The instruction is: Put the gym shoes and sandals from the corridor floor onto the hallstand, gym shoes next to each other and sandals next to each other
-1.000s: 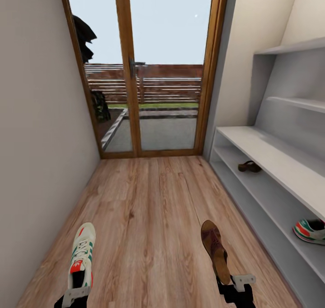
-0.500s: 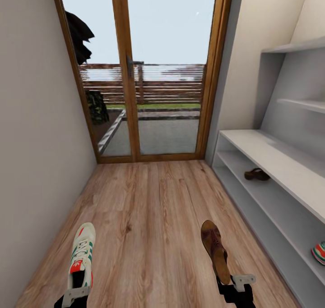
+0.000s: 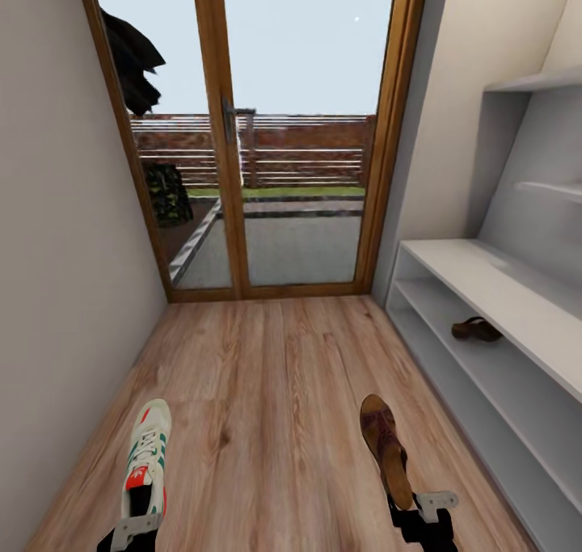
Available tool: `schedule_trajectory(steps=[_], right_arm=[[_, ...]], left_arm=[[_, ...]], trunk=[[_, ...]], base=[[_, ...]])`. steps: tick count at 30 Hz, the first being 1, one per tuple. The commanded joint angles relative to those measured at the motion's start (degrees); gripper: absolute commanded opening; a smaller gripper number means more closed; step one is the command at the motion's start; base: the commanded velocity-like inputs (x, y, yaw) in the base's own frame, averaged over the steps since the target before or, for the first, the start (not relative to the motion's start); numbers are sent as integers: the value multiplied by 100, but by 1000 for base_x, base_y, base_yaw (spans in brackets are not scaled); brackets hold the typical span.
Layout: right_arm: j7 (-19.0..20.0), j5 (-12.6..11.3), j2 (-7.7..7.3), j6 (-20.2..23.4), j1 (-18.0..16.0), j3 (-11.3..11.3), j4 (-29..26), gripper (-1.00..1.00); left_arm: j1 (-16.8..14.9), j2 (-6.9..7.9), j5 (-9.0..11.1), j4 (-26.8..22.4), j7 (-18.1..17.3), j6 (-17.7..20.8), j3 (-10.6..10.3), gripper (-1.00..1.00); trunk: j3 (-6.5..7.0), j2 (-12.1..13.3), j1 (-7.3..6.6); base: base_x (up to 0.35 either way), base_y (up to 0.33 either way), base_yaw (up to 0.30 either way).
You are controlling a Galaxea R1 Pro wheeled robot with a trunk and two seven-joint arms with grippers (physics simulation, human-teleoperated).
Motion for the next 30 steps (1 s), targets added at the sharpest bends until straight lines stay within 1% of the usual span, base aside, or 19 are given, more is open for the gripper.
schedule_trajectory(steps=[1,6,12,18,30], right_arm=[[32,34,1,-14,-4,-53,3,-100],[32,33,4,-14,-4,-53,2,-100],[40,29,4,-14,-4,-53,1,-100],[40,29,4,-14,-4,-53,1,-100],[39,32,4,-14,-4,-53,1,-100]], left_arm=[[-6,-4,-42,3,-42,-22,50,-100],[-6,-4,-40,4,-44,-22,50,-100],[-6,-4,-43,4,-46,-24,50,-100],[-6,-4,-43,4,-46,-23,50,-100],[-6,-4,-43,4,-46,-22,50,-100]], trunk=[[-5,-2,2],[-5,-2,2],[-5,-2,2],[-5,-2,2],[-5,-2,2]], base=[[337,49,0],[322,115,-37],[238,198,-221],[37,85,-263],[3,7,-264]])
